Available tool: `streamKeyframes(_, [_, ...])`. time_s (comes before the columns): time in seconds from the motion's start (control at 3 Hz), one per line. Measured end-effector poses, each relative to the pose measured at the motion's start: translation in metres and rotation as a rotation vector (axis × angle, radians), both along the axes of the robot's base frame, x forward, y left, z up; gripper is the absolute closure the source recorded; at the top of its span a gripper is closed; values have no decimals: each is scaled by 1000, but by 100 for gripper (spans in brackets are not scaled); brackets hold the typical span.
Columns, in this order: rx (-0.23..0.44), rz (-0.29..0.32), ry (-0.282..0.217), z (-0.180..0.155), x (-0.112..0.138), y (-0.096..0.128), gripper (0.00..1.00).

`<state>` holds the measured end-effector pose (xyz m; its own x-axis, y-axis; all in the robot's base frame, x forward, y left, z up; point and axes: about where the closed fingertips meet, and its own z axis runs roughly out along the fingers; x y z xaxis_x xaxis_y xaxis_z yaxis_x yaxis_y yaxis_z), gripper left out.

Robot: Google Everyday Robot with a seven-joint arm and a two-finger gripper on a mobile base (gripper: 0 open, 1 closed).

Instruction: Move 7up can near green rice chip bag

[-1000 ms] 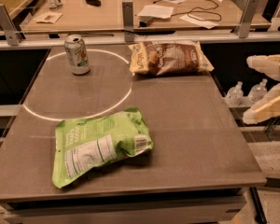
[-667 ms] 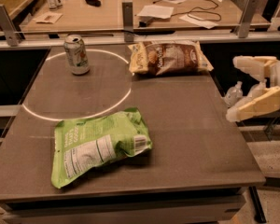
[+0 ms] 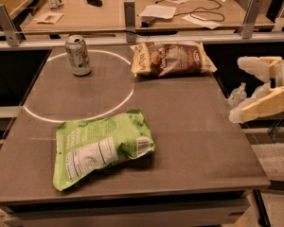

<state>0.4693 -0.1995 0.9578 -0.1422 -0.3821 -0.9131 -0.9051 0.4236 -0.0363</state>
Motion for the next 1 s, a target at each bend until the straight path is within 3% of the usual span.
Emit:
streamKeyframes(0.33, [33, -23, 14, -9, 18, 24, 0])
streamKeyframes(0.67, [76, -91, -7, -25, 60, 47, 0])
streamKeyframes(1.0, [105, -164, -62, -32, 104, 65, 0])
